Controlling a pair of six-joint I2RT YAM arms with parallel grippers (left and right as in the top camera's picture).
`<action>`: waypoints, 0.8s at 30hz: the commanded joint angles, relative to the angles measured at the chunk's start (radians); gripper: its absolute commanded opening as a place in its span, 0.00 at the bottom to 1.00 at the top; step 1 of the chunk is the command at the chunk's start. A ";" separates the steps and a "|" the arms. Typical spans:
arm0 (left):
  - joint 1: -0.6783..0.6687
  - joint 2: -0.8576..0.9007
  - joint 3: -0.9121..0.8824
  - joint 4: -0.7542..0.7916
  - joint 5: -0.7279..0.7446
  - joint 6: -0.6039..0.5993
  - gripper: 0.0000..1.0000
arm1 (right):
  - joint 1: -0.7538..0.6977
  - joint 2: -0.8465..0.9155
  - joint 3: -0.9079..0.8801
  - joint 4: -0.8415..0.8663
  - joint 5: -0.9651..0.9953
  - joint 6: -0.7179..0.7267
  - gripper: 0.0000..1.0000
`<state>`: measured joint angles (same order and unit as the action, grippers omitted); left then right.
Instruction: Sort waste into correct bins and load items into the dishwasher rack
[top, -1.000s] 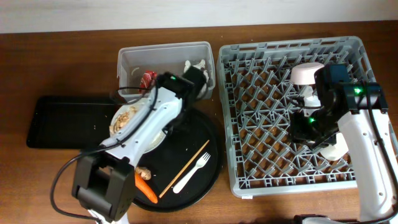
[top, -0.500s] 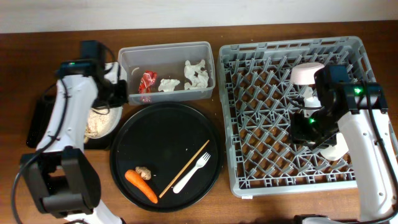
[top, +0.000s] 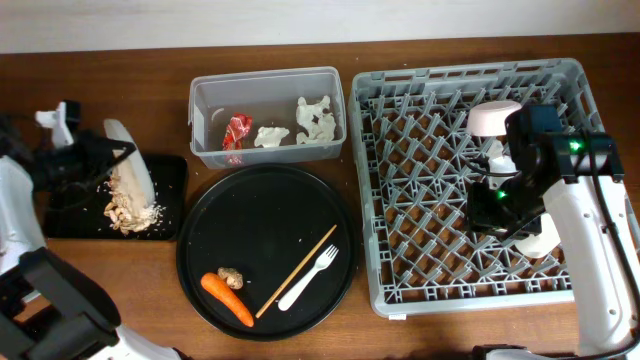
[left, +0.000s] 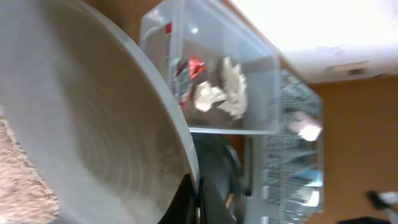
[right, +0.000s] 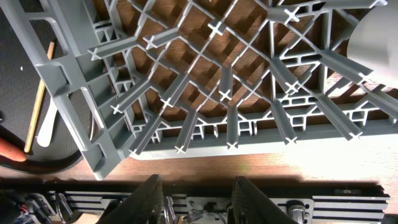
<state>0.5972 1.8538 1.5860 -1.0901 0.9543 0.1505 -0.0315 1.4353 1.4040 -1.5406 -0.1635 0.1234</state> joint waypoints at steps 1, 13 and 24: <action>0.072 -0.033 0.018 -0.019 0.192 0.039 0.00 | -0.003 -0.011 -0.003 -0.005 -0.009 -0.011 0.41; 0.176 -0.033 -0.077 -0.040 0.453 0.126 0.00 | -0.003 -0.011 -0.003 -0.007 -0.009 -0.011 0.41; 0.061 -0.218 -0.077 -0.169 0.206 0.135 0.00 | -0.003 -0.011 -0.003 -0.009 -0.009 -0.011 0.41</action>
<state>0.7391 1.7634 1.5085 -1.2369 1.2873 0.2565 -0.0315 1.4353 1.4040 -1.5421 -0.1635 0.1230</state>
